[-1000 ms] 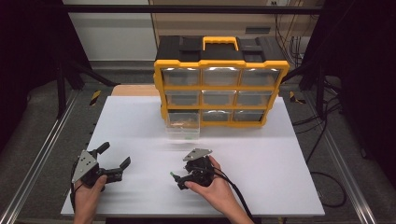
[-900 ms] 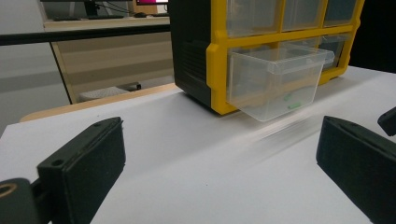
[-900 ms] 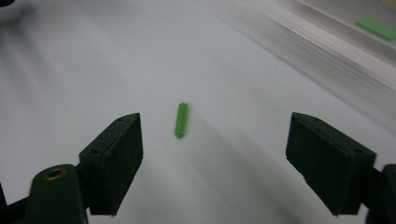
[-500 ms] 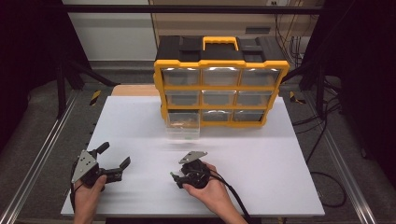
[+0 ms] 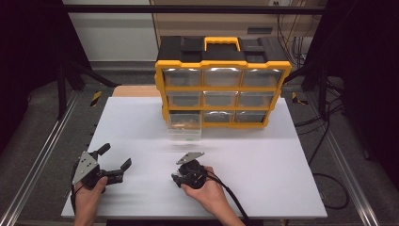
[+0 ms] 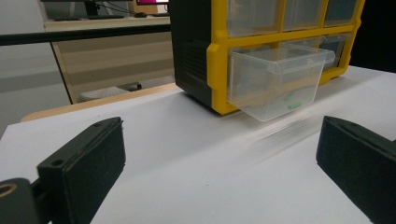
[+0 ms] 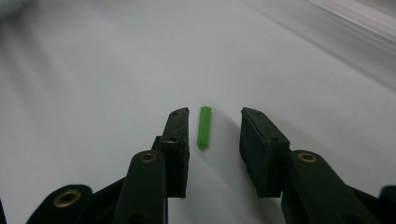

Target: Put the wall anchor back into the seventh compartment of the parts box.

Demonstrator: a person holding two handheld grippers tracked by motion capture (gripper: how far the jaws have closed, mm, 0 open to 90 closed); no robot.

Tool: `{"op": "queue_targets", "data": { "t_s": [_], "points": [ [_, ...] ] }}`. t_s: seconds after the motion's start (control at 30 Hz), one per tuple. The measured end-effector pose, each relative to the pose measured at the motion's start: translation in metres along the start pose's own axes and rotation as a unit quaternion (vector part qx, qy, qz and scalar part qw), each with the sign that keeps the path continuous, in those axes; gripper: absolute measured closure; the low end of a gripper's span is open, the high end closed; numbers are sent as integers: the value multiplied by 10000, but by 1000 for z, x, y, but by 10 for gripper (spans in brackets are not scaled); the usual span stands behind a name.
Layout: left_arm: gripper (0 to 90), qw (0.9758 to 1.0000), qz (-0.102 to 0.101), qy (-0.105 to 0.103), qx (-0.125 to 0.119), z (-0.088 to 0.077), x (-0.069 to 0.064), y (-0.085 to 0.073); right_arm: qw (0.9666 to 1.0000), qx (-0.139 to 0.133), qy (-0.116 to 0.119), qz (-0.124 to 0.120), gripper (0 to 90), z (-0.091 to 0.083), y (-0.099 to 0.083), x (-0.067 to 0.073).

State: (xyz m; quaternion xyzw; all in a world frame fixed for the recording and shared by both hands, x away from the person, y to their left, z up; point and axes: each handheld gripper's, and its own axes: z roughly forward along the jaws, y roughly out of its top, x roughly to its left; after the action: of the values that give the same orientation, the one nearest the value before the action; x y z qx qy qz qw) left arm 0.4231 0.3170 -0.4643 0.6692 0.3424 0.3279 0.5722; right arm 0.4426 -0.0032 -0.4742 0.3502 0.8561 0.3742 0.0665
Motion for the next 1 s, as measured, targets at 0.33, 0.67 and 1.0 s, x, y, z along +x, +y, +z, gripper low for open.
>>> {"op": "queue_targets", "data": {
  "t_s": [0.33, 0.67, 1.0],
  "points": [
    [14, 10000, 9, -9, 7, 1, 0, 0, 10000, 72, 21, -7, 720, 6, 1, 4],
    [13, 10000, 18, -9, 11, 1, 0, 0, 9997, 2, -113, -213, 784, 10, 2, 6],
    [13, 10000, 25, -11, 18, 1, 0, 0, 9996, -46, -145, -249, 843, 8, 3, 5]
  ]
}}
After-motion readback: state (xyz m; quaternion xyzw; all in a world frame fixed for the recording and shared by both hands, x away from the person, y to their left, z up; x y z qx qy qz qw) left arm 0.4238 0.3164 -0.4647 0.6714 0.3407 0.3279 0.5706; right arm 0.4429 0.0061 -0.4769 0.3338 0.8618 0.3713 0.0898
